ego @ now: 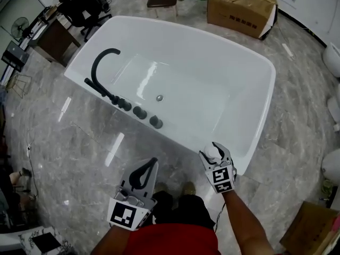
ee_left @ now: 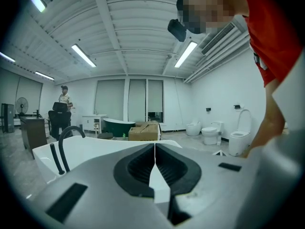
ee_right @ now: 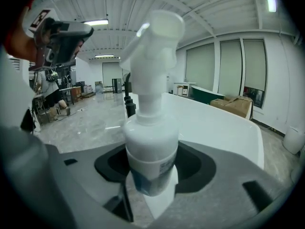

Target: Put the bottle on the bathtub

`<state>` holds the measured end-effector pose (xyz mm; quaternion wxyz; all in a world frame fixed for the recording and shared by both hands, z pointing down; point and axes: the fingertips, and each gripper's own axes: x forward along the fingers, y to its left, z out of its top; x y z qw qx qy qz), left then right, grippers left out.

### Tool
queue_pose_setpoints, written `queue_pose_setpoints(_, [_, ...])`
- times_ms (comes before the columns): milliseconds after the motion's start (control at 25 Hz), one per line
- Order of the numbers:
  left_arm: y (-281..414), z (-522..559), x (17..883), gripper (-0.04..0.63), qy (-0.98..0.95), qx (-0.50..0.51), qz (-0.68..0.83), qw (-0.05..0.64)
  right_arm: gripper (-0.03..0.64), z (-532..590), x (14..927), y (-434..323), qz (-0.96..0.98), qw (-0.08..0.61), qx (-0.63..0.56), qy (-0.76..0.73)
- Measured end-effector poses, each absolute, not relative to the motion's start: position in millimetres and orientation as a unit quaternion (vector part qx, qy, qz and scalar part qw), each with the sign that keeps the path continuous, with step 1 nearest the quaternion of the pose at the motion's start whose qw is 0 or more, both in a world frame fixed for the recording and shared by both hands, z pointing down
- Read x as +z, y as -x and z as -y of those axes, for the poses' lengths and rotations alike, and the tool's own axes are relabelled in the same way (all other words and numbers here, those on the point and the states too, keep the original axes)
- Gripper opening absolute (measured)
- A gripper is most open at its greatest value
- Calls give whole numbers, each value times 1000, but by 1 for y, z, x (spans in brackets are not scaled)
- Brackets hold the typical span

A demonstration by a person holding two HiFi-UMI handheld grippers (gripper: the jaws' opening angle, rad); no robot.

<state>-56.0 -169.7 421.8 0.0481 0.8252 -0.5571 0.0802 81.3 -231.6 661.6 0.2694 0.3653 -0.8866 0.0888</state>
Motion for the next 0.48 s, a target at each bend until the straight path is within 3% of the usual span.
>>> queue_pose_setpoints(480, [71, 173, 445, 11, -825, 113, 547, 81, 247, 240, 695, -79, 882, 280, 103, -365])
